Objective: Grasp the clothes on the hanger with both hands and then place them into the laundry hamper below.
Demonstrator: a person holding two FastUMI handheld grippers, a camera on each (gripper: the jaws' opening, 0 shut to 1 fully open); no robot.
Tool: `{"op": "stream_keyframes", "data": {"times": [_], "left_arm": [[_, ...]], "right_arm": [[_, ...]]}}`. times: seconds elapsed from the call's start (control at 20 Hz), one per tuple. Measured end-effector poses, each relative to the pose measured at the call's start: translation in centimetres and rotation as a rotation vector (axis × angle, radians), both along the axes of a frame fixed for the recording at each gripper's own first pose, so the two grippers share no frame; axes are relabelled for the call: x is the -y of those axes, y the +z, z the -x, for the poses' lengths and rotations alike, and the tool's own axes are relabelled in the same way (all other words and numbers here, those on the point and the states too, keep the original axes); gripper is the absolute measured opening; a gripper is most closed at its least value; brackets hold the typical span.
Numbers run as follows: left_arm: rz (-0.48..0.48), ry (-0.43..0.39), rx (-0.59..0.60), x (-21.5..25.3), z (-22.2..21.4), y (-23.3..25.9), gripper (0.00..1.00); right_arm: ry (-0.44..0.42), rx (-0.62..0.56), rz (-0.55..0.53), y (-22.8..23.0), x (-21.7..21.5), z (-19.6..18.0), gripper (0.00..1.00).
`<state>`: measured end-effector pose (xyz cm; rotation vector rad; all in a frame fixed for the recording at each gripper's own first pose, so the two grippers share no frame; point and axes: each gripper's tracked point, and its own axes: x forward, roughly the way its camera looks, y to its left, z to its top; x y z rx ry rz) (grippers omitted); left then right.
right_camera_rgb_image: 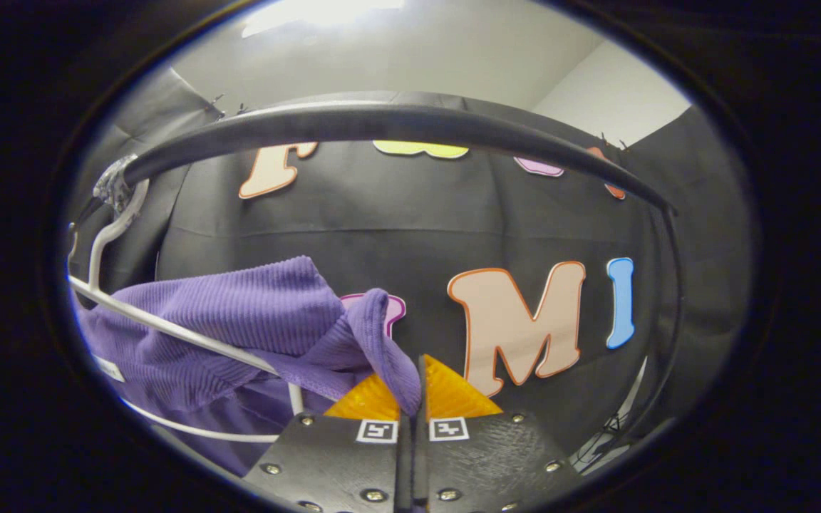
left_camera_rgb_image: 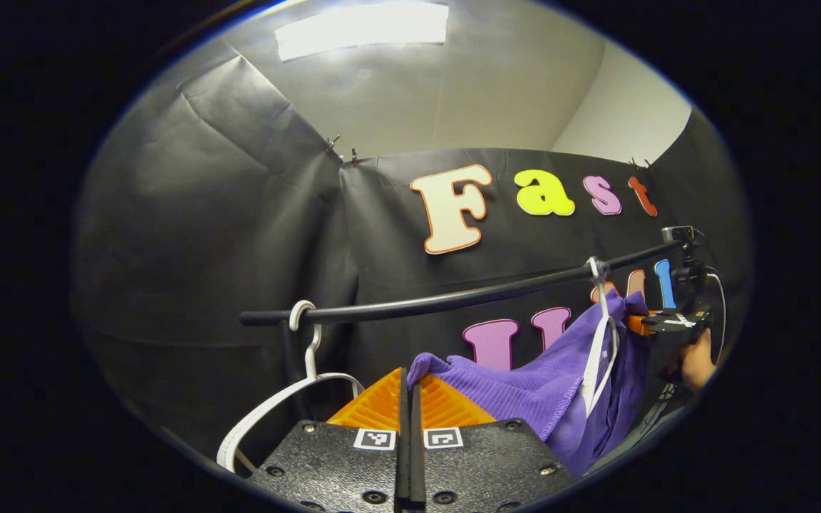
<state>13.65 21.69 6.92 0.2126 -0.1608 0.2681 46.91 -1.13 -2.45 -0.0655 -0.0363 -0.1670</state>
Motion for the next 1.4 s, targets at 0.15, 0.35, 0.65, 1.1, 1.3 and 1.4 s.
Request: {"op": "stream_keyframes", "data": {"times": [0.15, 0.35, 0.65, 1.1, 1.3, 1.4], "left_arm": [[0.022, 0.004, -0.019, -0.9, -1.9, -0.9, 0.0], [0.076, -0.04, -0.087, -0.9, -5.0, -4.0, 0.0], [0.08, -0.075, -0.112, 0.4, -5.3, -7.8, 0.0], [0.141, -0.08, -0.172, 1.0, -2.8, -13.0, 0.0], [0.124, -0.091, -0.163, 2.1, -1.2, -12.9, 0.0], [0.122, -0.107, -0.166, 3.2, -0.3, -12.9, 0.0]], "right_arm": [[0.021, -0.007, 0.031, -0.1, 0.0, -2.0, 0.02], [0.012, -0.07, -0.001, -3.3, 2.0, -4.1, 0.02], [0.028, -0.141, -0.053, -10.2, 2.0, -3.4, 0.01], [0.033, -0.204, -0.089, -15.4, 0.4, 2.4, 0.02], [0.049, -0.199, -0.084, -15.0, -0.7, 6.5, 0.02], [0.06, -0.198, -0.081, -14.4, -1.1, 8.4, 0.02]]}}
